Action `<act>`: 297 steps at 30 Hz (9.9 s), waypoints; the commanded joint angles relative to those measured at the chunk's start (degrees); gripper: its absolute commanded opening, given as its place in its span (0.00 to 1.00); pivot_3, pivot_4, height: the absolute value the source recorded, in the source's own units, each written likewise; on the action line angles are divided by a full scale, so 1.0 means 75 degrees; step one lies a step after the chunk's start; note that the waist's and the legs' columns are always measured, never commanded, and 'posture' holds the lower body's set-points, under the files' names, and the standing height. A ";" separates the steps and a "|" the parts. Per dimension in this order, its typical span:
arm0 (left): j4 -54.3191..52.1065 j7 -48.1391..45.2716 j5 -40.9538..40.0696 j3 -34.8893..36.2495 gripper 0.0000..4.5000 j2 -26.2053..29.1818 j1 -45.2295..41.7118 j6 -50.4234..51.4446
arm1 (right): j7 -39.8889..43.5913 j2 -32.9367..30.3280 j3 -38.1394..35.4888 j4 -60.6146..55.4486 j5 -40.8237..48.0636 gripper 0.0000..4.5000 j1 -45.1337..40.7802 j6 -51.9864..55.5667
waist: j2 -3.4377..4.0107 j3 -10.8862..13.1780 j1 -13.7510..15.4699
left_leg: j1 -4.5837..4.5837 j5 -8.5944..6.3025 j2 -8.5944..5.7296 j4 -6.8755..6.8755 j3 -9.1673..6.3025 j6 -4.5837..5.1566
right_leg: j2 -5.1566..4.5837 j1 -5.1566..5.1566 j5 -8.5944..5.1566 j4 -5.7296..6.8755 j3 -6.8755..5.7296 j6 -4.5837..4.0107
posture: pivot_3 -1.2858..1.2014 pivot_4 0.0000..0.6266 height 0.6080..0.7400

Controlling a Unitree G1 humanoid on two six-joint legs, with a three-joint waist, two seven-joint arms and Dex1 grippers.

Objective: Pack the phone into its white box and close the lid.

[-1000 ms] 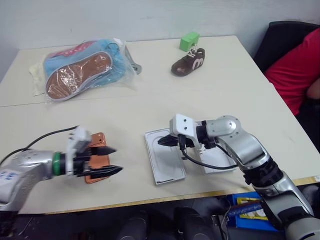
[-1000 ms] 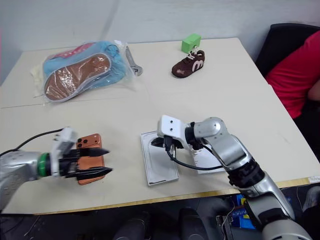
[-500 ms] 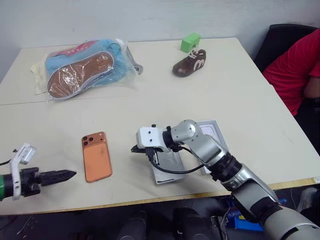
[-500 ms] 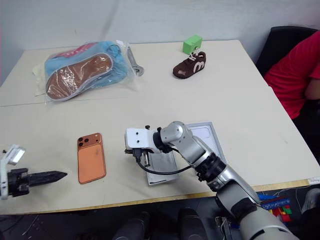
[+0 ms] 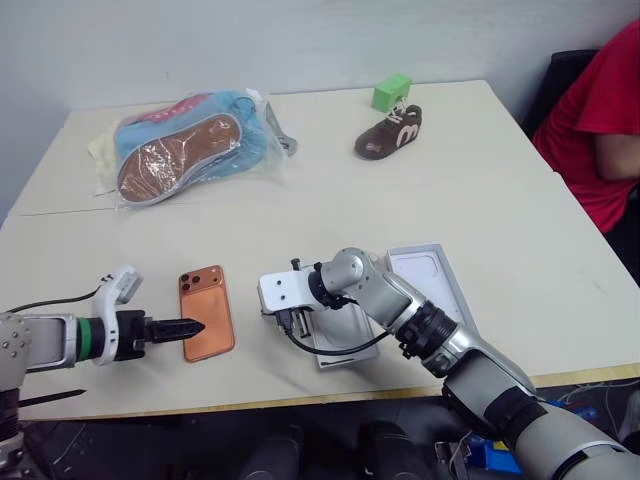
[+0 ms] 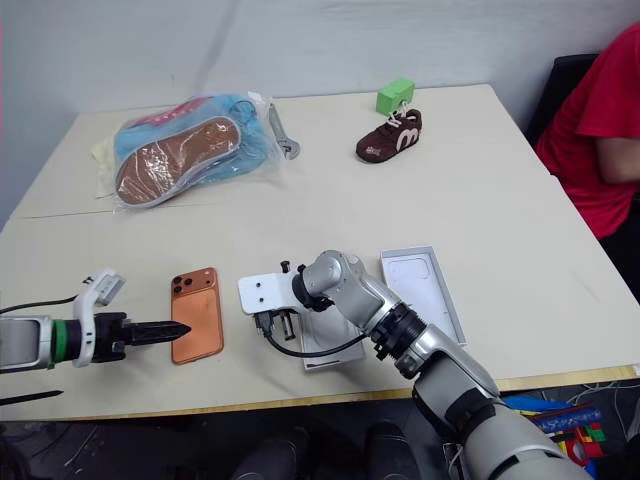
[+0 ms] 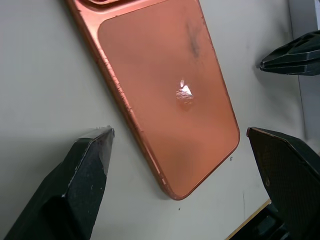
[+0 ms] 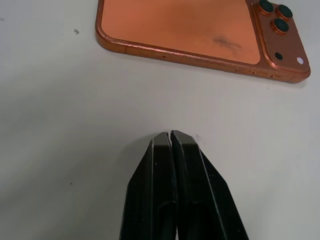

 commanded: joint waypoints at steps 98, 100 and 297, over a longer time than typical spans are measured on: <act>-0.0448 0.6349 -0.9000 -0.4736 0.99 -0.1462 -0.2105 -0.2266 | -0.0966 -0.5385 -0.5598 -0.8071 0.5638 1.00 0.4916 0.4719 | -0.0315 0.0061 0.0083 | -0.0143 0.0027 -0.0049 -0.0019 -0.0127 -0.0025 | 0.0055 -0.0104 0.0005 -0.0113 0.0175 0.0030 | 0.52 0.24 1.00; -0.0436 0.6175 -0.9024 -0.4791 0.99 -0.1359 -0.2214 -0.2229 | -0.0996 -0.5388 -0.5580 -0.8066 0.5638 1.00 0.4935 0.4695 | -0.0317 0.0062 0.0092 | -0.0144 0.0027 -0.0049 -0.0018 -0.0127 -0.0025 | 0.0055 -0.0104 0.0005 -0.0113 0.0175 0.0030 | 0.52 0.24 1.00; 0.2931 -0.4180 0.5013 -0.4978 0.00 -0.3980 -0.3027 -1.0319 | -0.1404 -0.6012 -0.5539 -0.7452 0.6642 0.00 0.6224 0.4750 | -0.0345 0.0072 0.0382 | -0.0149 -0.0019 -0.0045 0.0052 -0.0069 0.0045 | 0.0043 -0.0064 0.0039 -0.0169 0.0134 0.0080 | 0.52 0.24 1.00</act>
